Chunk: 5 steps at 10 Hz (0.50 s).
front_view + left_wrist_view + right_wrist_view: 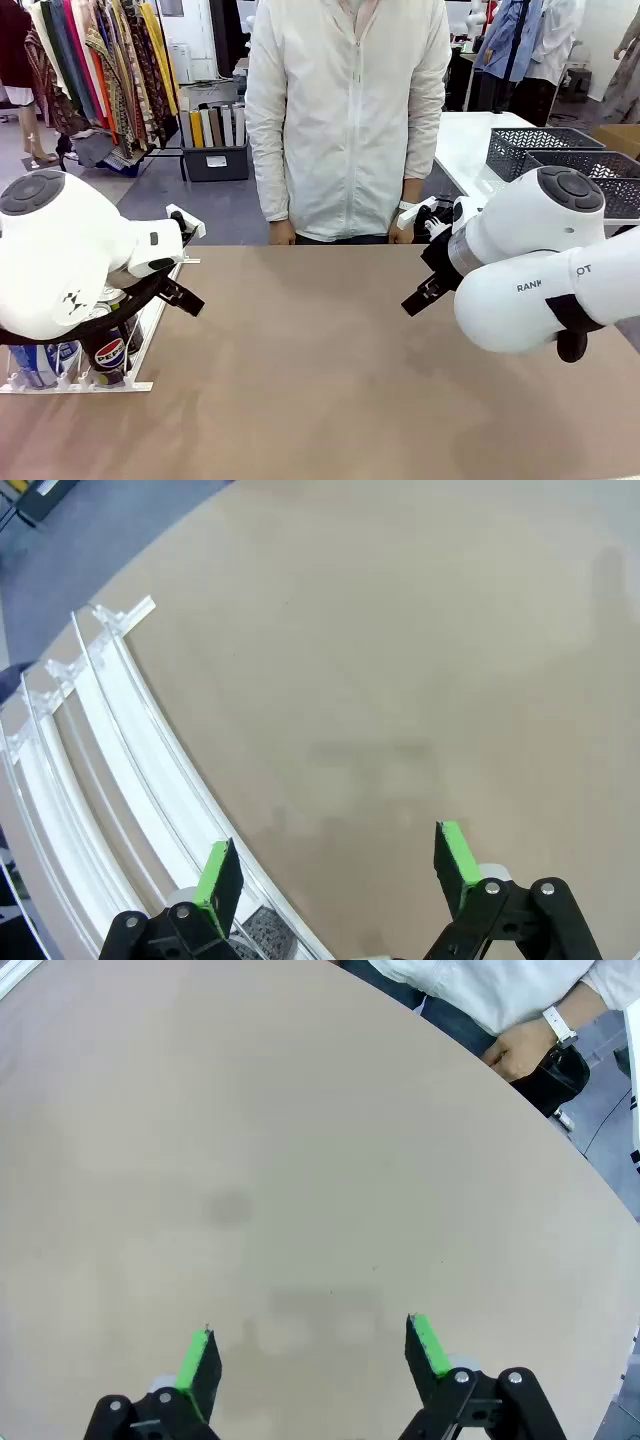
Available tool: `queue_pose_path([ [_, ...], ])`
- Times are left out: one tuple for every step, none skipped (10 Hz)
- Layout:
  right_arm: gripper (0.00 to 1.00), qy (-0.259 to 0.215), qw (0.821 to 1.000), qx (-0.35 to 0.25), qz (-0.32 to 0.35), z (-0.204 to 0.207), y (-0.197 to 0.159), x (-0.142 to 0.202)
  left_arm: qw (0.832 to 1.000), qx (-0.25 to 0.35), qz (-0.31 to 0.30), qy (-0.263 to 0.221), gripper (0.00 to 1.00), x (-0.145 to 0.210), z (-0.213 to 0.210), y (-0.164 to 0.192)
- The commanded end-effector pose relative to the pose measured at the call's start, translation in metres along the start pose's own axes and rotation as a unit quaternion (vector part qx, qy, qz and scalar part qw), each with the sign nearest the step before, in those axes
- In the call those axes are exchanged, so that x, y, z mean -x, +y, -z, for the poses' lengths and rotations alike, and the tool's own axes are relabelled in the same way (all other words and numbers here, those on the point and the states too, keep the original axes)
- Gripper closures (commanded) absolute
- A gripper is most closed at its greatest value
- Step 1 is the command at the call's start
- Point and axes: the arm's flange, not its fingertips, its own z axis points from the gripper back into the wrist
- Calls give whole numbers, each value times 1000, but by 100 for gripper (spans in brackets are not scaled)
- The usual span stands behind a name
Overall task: Retrieve and store the cans from the dispenser.
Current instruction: Pick up one can from the Automatic Can Dispenser and place it in the middle of the table.
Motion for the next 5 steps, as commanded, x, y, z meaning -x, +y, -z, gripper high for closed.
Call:
queue_pose_path([
  [0,0,1000,0,0,0,0,0,1000,0,0,0,0,0,0,0],
  [0,0,1000,0,0,0,0,0,1000,0,0,0,0,0,0,0],
  [0,0,1000,0,0,0,0,0,1000,0,0,0,0,0,0,0],
  [0,0,1000,0,0,0,0,0,1000,0,0,0,0,0,0,0],
  [0,0,1000,0,0,0,0,0,1000,0,0,0,0,0,0,0],
])
